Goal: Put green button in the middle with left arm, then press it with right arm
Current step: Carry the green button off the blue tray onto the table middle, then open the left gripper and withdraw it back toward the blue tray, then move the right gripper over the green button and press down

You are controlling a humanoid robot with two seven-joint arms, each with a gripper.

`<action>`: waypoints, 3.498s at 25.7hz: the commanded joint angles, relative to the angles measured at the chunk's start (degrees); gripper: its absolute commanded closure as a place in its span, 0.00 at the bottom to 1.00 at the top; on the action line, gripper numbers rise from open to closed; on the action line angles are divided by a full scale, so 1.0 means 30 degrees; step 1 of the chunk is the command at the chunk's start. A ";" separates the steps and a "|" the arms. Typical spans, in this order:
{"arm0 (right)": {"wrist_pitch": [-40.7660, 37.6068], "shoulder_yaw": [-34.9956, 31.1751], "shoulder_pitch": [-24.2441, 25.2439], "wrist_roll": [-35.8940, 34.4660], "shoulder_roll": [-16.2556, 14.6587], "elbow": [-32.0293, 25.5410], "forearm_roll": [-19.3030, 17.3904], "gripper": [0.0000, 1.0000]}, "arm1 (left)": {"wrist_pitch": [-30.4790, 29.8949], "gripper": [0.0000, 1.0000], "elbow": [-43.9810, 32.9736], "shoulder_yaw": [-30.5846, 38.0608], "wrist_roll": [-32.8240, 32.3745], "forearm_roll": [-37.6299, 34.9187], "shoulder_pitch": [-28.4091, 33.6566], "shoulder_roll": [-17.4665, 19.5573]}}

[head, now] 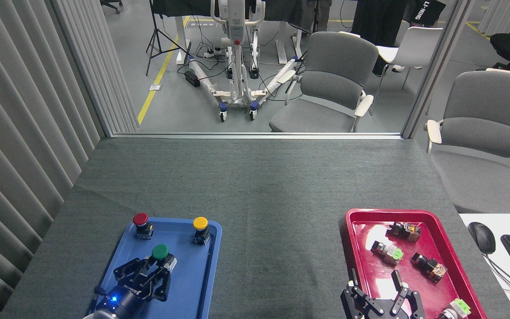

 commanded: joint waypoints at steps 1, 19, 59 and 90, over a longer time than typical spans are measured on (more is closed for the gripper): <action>0.0163 0.0034 -0.0072 0.0114 0.0201 -0.0051 0.0003 0.00 | -0.0124 1.00 -0.1245 -0.1268 -0.0003 -0.0004 -0.0128 -0.0833; 0.0105 -0.0054 -0.0102 0.0319 0.0113 -0.0051 0.0003 0.00 | 0.2776 1.00 0.5698 -0.8622 0.0348 -0.1000 -0.4229 -0.5169; -0.1272 0.3931 -0.3090 0.2018 0.0318 0.1648 0.0736 1.00 | 0.4417 0.00 -0.3911 0.0958 0.0612 0.0612 0.3651 -0.1067; 0.0192 0.5659 -0.4057 0.1286 0.0524 0.4256 0.0267 0.70 | 0.5882 0.00 -0.6226 0.3858 0.1344 0.1520 0.4823 -0.1536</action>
